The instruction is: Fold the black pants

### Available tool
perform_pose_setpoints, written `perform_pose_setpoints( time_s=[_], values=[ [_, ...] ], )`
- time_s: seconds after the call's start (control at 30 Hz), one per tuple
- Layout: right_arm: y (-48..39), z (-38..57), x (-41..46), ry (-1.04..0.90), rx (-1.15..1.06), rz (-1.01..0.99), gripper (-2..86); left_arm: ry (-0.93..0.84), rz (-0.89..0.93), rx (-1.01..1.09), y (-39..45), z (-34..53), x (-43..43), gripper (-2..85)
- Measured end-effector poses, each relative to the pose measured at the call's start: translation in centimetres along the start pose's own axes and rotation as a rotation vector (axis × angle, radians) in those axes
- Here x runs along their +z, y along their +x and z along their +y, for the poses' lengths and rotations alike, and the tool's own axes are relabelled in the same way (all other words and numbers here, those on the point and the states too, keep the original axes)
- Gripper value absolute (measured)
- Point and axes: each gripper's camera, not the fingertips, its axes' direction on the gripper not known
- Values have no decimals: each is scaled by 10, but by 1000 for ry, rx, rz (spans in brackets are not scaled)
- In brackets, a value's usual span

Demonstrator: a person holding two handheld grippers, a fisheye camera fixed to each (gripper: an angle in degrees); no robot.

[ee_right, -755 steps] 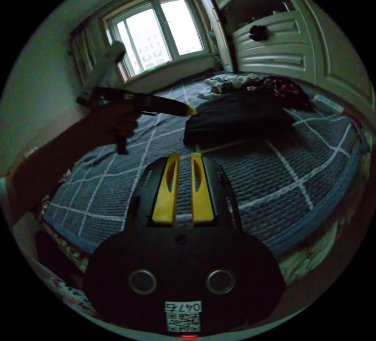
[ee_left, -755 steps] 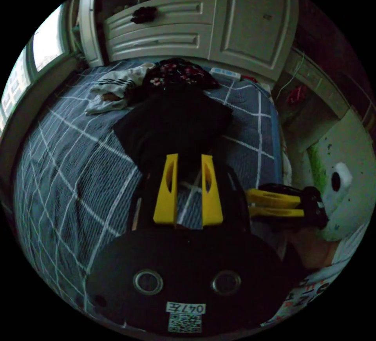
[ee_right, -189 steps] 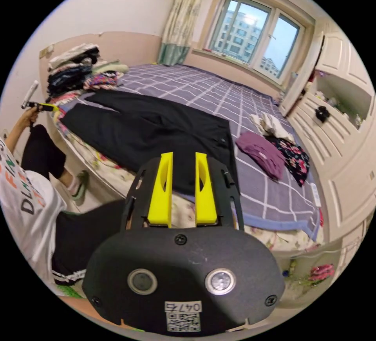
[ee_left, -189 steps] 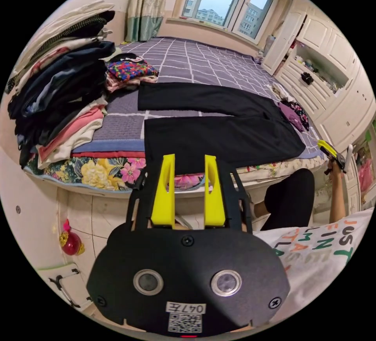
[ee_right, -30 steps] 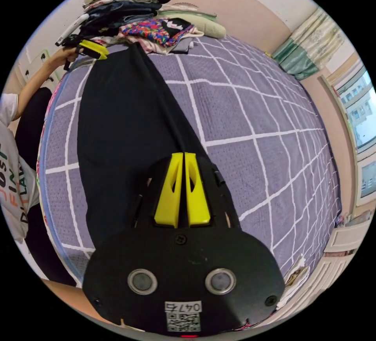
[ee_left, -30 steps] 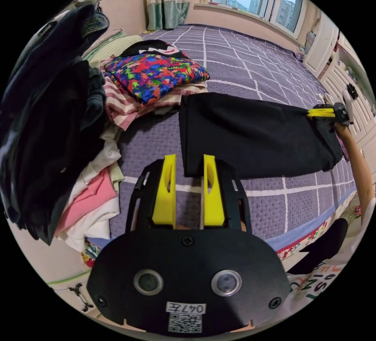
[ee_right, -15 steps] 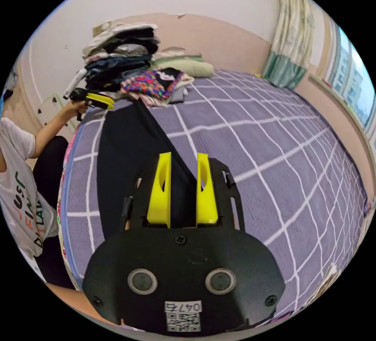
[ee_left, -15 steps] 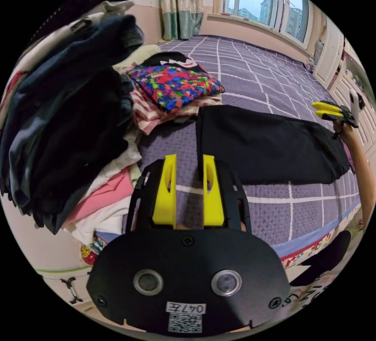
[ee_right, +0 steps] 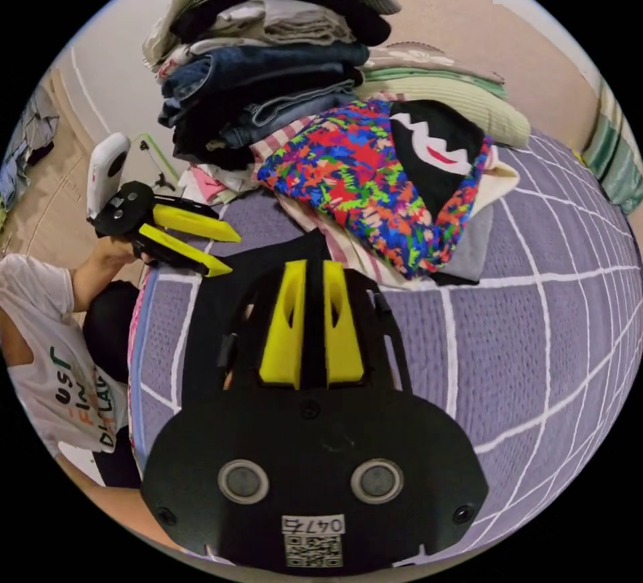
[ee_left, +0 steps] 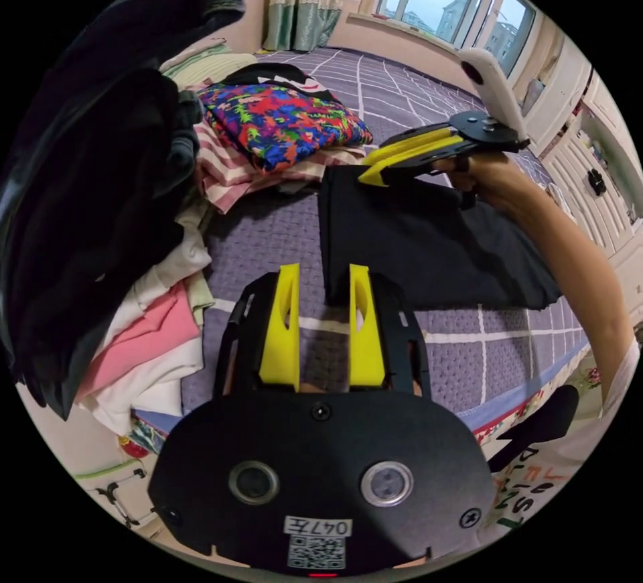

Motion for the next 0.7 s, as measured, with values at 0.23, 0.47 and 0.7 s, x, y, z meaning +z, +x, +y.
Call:
perform_pose_setpoints(
  time_s=[0.23,0.47,0.7],
  values=[
    [-19,-28,24,17,-147,23,17,8,97,-13,-24,15,-1,116],
    [-20,-30,26,52,-75,44,68,15,94,16,-30,31,-8,109],
    [-33,-45,65,-67,-38,-81,36,-7,125,-13,-41,47,-11,111]
  ],
)
